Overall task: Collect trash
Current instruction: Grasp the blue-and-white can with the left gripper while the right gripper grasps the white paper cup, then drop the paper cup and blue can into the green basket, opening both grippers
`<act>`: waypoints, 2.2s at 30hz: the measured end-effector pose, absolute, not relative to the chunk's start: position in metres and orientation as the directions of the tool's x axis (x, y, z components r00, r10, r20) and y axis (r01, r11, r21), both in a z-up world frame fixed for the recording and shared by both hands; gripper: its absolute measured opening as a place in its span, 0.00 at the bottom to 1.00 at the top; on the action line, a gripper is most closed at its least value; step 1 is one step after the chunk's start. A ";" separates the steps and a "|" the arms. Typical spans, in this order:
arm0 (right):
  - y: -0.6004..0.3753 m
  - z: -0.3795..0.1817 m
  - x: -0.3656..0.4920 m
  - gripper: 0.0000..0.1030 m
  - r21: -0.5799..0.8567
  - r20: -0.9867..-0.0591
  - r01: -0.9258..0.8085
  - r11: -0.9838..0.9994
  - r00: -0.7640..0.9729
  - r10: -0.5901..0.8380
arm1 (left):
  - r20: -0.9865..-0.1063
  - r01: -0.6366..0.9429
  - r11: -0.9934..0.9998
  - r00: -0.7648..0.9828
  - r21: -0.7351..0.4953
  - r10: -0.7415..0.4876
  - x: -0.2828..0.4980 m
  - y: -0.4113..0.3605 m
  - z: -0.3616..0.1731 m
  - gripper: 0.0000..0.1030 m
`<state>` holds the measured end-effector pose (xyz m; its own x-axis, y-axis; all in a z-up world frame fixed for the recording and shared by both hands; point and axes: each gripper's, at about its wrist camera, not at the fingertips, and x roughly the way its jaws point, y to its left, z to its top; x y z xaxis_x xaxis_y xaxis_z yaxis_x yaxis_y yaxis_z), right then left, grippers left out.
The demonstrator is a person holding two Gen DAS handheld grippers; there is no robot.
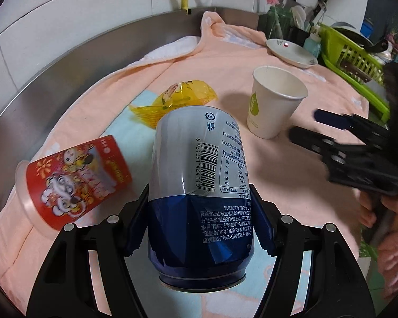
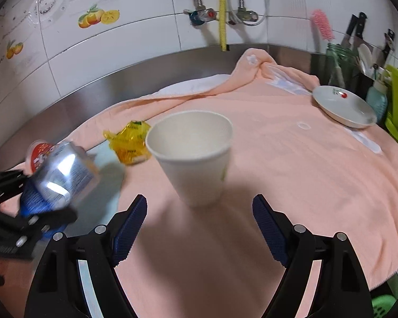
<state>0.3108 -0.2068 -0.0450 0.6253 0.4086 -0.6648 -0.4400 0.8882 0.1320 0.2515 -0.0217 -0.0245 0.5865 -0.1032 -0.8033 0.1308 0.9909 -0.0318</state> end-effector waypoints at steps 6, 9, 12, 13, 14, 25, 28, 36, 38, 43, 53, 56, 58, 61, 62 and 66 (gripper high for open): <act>-0.191 -0.051 0.333 0.76 0.140 -0.665 -0.430 0.892 0.627 0.406 | -0.797 0.133 0.991 0.594 -0.035 -0.107 0.240 -0.018 -0.025 0.65; -0.188 -0.054 0.338 0.70 0.128 -0.668 -0.420 0.898 0.633 0.391 | -0.795 0.134 0.990 0.597 -0.035 -0.109 0.236 -0.017 -0.023 0.65; -0.190 -0.053 0.339 0.59 0.145 -0.667 -0.415 0.898 0.629 0.399 | -0.794 0.135 0.990 0.598 -0.035 -0.109 0.234 -0.016 -0.023 0.65; -0.192 -0.052 0.337 0.59 0.146 -0.665 -0.415 0.898 0.631 0.400 | -0.794 0.135 0.990 0.598 -0.037 -0.111 0.235 -0.017 -0.023 0.65; -0.194 -0.051 0.334 0.59 0.145 -0.661 -0.415 0.898 0.635 0.400 | -0.794 0.134 0.990 0.597 -0.039 -0.112 0.234 -0.016 -0.024 0.65; -0.249 -0.027 0.271 0.59 0.162 -0.635 -0.370 0.915 0.670 0.384 | -0.779 0.198 0.978 0.604 -0.060 -0.170 0.219 -0.049 -0.013 0.65; -0.275 -0.023 0.249 0.59 0.166 -0.636 -0.335 0.927 0.683 0.360 | -0.773 0.226 0.972 0.603 -0.068 -0.194 0.213 -0.065 -0.009 0.65; -0.355 -0.039 0.186 0.59 0.126 -0.676 -0.200 0.972 0.700 0.232 | -0.762 0.331 0.939 0.583 -0.093 -0.281 0.192 -0.119 -0.005 0.65; -0.375 -0.048 0.171 0.59 0.107 -0.692 -0.160 0.981 0.696 0.189 | -0.760 0.357 0.929 0.576 -0.096 -0.300 0.187 -0.132 -0.004 0.65; -0.422 -0.072 0.143 0.59 0.092 -0.736 -0.059 0.994 0.668 0.108 | -0.760 0.426 0.899 0.550 -0.103 -0.348 0.175 -0.170 -0.006 0.65; -0.478 -0.099 0.105 0.62 0.070 -0.777 0.071 0.995 0.629 0.010 | -0.772 0.530 0.839 0.479 -0.125 -0.418 0.160 -0.241 -0.017 0.65; -0.489 -0.099 0.097 0.71 0.071 -0.771 0.095 0.993 0.637 -0.006 | -0.781 0.559 0.820 0.456 -0.122 -0.428 0.157 -0.263 -0.022 0.65; -0.498 -0.097 0.091 0.71 0.074 -0.767 0.107 0.991 0.642 -0.012 | -0.786 0.574 0.810 0.442 -0.123 -0.433 0.154 -0.275 -0.025 0.65; -0.508 -0.093 0.085 0.72 0.081 -0.758 0.127 0.989 0.652 -0.022 | -0.795 0.592 0.795 0.416 -0.132 -0.441 0.153 -0.293 -0.031 0.65; -0.510 -0.091 0.083 0.72 0.085 -0.754 0.132 0.988 0.656 -0.023 | -0.798 0.596 0.791 0.408 -0.135 -0.444 0.153 -0.298 -0.033 0.65; -0.520 -0.084 0.070 0.74 0.093 -0.737 0.150 0.984 0.675 -0.033 | -0.809 0.623 0.770 0.377 -0.140 -0.452 0.149 -0.322 -0.042 0.65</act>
<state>0.0702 -0.5197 -0.0844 0.6752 -0.0332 -0.7369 0.1501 0.9843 0.0932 0.1489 -0.3222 -0.0417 0.3772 -0.4516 -0.8086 0.6225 0.7700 -0.1397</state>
